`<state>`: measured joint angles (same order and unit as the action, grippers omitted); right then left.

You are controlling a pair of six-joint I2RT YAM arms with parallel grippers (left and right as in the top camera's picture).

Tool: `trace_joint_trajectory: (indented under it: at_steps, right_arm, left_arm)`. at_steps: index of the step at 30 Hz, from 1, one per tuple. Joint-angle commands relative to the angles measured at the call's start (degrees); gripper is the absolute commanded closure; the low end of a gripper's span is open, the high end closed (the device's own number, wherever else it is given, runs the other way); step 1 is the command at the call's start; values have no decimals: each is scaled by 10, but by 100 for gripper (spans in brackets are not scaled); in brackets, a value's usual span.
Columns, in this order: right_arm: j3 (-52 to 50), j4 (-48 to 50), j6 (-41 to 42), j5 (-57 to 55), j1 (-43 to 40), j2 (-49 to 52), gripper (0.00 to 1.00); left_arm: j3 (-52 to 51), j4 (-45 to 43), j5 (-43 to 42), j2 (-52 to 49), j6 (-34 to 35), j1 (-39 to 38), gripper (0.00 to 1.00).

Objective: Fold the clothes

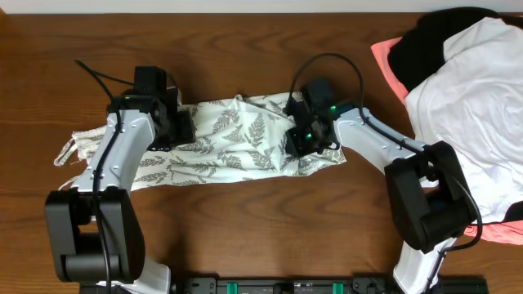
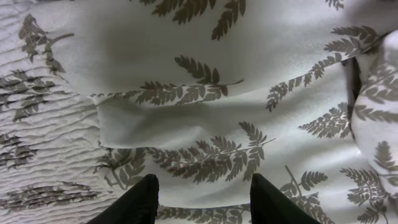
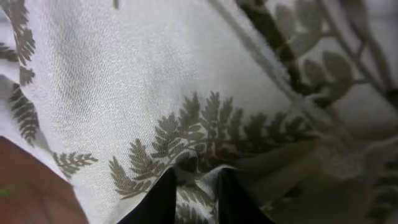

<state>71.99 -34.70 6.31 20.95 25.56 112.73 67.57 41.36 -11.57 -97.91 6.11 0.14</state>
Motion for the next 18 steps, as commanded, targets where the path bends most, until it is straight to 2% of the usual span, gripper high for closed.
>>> trace_joint_trajectory:
  at_steps: [1, 5, 7, 8, 11, 17, 18]
  right_arm:
    - [3, 3, -4, 13, -13, -26, 78]
    - [3, 12, -4, 13, -33, -65, 77]
    - [3, 21, -4, 13, -43, -92, 71]
    - [3, 24, -4, 13, -48, -103, 69]
    - [3, 34, -4, 10, -60, -130, 66]
    - [3, 28, -4, -21, -66, -116, 64]
    - [3, 28, -4, -24, -66, -109, 64]
  left_arm:
    - [0, 2, 9, -7, -5, -1, 52]
    - [0, 2, 9, -7, -5, -1, 51]
    - [0, 2, 9, -7, -5, -1, 51]
    - [0, 2, 9, -7, -5, -1, 45]
    - [0, 2, 9, -7, -5, -1, 43]
    - [0, 15, 9, -7, -5, -1, 41]
    - [0, 20, 9, -7, -5, -1, 38]
